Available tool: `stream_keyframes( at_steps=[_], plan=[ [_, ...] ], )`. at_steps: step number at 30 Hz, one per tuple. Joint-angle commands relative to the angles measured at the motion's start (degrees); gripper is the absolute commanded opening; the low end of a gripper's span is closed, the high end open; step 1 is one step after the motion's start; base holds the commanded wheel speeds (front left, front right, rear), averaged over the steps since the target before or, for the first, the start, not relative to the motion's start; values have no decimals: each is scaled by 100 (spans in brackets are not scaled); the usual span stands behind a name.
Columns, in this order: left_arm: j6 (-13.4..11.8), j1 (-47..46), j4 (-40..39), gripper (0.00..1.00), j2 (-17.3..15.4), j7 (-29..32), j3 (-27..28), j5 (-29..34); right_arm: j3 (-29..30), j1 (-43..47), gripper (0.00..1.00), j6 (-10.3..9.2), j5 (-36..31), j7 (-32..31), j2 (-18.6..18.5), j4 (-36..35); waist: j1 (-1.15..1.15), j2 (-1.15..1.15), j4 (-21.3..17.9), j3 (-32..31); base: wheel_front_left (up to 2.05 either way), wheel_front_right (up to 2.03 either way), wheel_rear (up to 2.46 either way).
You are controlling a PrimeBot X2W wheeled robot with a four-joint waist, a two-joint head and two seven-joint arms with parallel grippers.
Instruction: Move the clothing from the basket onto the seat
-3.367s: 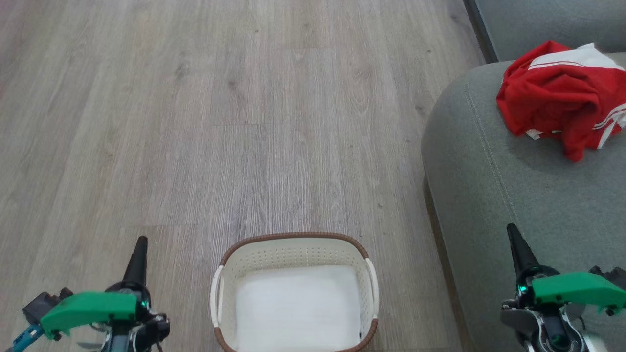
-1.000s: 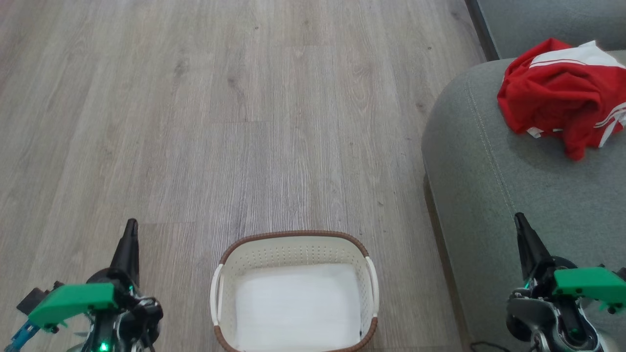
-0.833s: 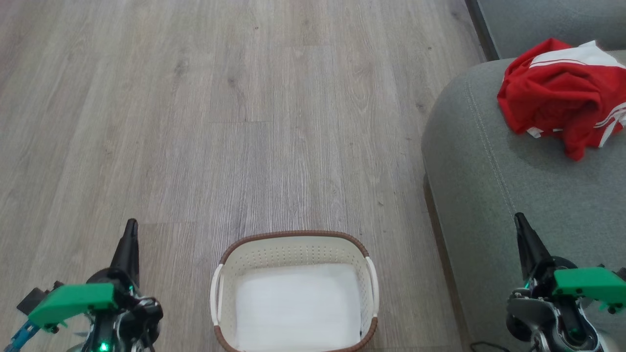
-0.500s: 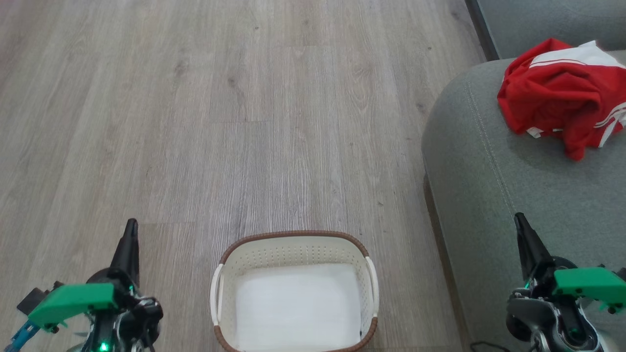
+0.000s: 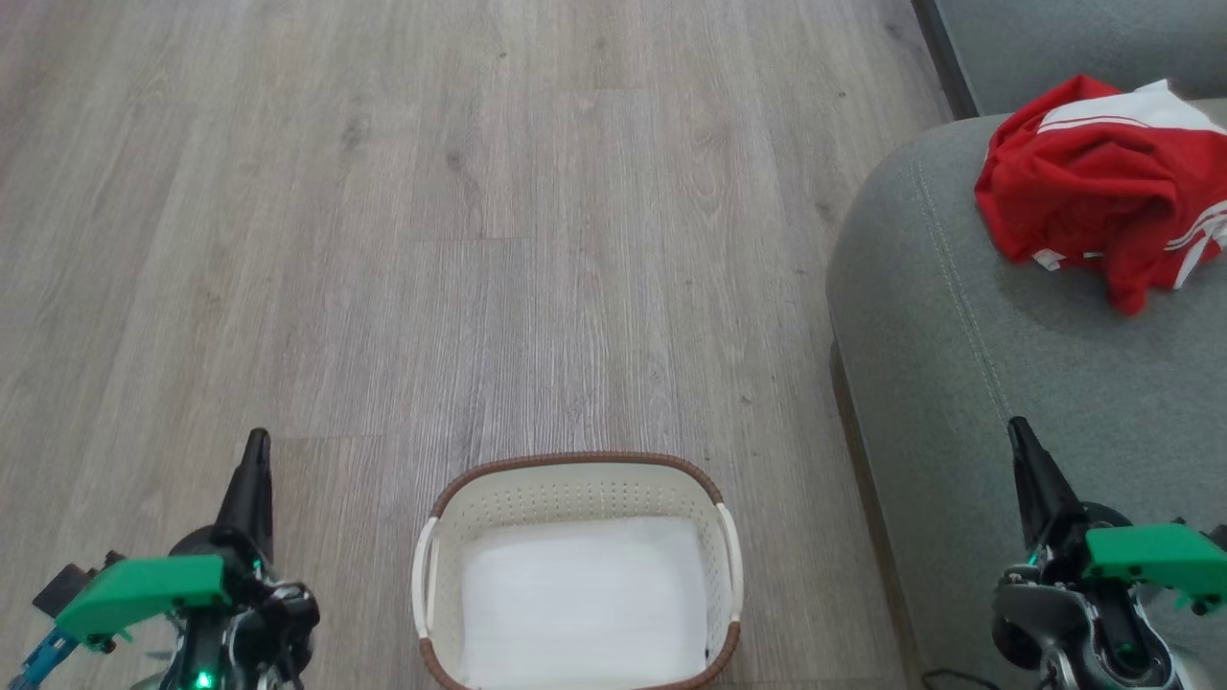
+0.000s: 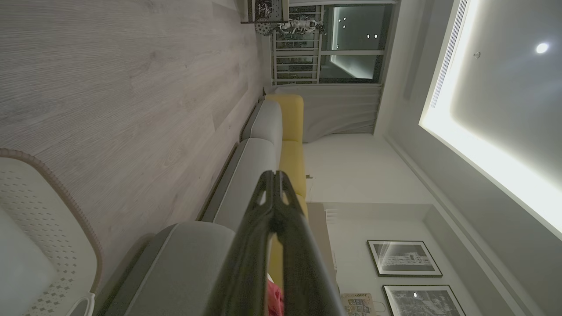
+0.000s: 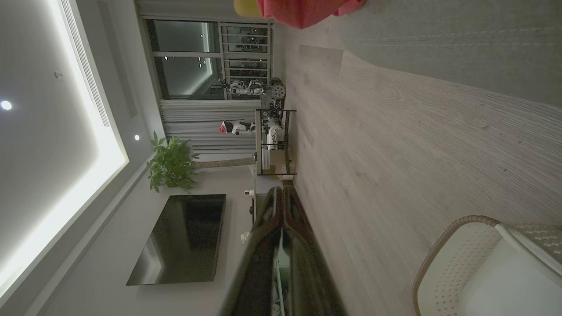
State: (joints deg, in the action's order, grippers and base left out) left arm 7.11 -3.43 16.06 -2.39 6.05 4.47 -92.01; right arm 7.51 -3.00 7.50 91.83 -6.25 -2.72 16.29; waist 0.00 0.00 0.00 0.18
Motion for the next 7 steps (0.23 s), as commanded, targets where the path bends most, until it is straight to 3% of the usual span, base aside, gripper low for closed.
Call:
stream_keyframes(
  at_steps=[1,7],
  plan=[
    [37,-276,-200,0,-49,45,207,-15,-100,-318,0,-1,34,-24,-16,-226,0,0,0,0,0,0,0],
    [37,-276,-200,0,-49,45,207,-15,-100,-318,0,-1,34,-23,-16,-226,0,0,0,0,0,0,0]
  ],
)
